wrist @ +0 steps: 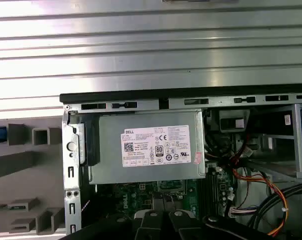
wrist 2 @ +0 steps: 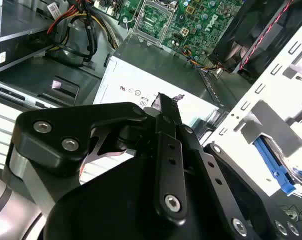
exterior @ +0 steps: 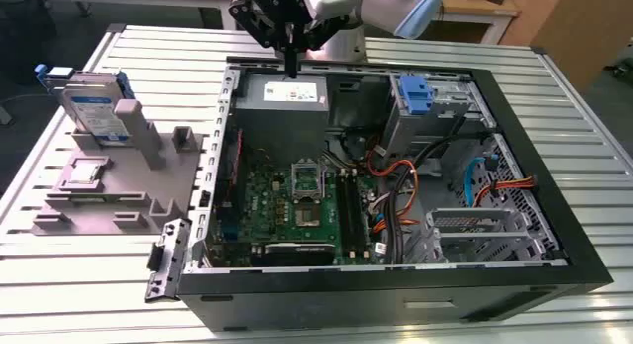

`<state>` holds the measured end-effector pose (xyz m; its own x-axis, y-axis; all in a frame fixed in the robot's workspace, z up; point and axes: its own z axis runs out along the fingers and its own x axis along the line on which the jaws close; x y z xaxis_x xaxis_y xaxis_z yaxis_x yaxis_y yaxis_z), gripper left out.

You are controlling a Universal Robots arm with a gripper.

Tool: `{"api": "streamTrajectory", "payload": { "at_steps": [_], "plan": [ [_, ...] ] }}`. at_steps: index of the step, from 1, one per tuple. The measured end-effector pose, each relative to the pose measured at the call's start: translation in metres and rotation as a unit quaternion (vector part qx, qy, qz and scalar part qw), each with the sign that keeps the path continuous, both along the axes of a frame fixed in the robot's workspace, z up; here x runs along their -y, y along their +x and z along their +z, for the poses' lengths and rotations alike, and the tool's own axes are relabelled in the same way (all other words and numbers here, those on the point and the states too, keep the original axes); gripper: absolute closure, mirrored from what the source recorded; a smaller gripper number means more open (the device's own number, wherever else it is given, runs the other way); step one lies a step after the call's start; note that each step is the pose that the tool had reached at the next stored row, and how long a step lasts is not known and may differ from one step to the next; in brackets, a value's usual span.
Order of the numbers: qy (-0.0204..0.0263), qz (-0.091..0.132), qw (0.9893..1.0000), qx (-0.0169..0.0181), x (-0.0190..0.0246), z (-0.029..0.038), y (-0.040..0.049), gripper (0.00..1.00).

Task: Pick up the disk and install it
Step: 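Reach for the disk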

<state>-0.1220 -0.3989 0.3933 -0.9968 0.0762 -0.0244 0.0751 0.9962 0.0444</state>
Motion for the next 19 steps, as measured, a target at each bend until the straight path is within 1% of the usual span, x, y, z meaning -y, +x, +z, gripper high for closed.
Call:
{"api": "streamTrajectory", "payload": {
  "at_steps": [5,10,11,12,19],
  "plan": [
    [0.0000,0.000,1.0000,0.0001,0.0000,0.0000,-0.0003,0.90],
    [0.0000,0.000,1.0000,0.0000,0.0000,0.0000,-0.0059,0.90],
    [0.0000,0.000,1.0000,0.0000,0.0000,0.0000,-0.0073,0.90],
    [0.0000,0.000,1.0000,0.0000,0.0000,-0.0001,-0.0233,0.90],
    [0.0000,0.000,1.0000,0.0000,0.0000,-0.0002,-0.0273,0.90]
  ]
}}
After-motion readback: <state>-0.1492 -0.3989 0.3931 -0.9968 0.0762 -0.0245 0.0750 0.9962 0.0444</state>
